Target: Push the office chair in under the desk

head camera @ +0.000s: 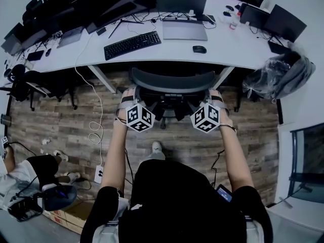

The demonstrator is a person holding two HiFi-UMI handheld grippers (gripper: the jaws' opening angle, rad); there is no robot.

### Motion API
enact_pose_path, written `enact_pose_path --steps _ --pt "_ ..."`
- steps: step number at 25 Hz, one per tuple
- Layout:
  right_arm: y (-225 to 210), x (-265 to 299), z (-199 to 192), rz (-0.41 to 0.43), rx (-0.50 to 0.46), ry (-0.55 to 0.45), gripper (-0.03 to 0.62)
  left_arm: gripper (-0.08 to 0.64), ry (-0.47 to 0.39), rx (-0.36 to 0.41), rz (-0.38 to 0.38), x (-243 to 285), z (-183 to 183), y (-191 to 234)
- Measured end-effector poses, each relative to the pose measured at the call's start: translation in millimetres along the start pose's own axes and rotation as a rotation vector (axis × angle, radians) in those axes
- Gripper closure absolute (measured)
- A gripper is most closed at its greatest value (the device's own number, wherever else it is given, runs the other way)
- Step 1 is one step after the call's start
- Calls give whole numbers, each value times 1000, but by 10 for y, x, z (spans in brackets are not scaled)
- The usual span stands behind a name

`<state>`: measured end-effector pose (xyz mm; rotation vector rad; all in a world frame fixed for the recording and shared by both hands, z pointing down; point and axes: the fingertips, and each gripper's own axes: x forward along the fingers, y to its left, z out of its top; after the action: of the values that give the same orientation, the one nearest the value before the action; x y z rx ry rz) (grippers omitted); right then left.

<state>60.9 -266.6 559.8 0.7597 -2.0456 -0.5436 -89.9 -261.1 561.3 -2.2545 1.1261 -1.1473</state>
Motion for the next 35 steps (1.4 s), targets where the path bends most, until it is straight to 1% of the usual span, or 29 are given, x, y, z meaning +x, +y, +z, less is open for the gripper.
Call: enact_pose_path --steps 5,11,18,22,26,31,35 --pt "-99 141 45 -18 6 23 281 175 -14 6 -1 113 -39 149" --pt "-233 284 1 -31 18 48 281 180 -3 11 -30 277 -24 266" --pt "-389 447 -14 -39 31 83 281 189 -46 27 -36 440 -16 408" --pt "-451 527 -26 -51 41 99 281 193 -40 40 -43 525 -16 471" --pt "-547 613 -33 -60 48 98 281 193 -46 48 -50 628 -2 564" --pt "-598 681 -38 -49 48 104 281 196 -51 48 -65 688 -8 612" --pt "-702 762 -65 -52 47 101 279 198 -60 48 -59 791 16 682"
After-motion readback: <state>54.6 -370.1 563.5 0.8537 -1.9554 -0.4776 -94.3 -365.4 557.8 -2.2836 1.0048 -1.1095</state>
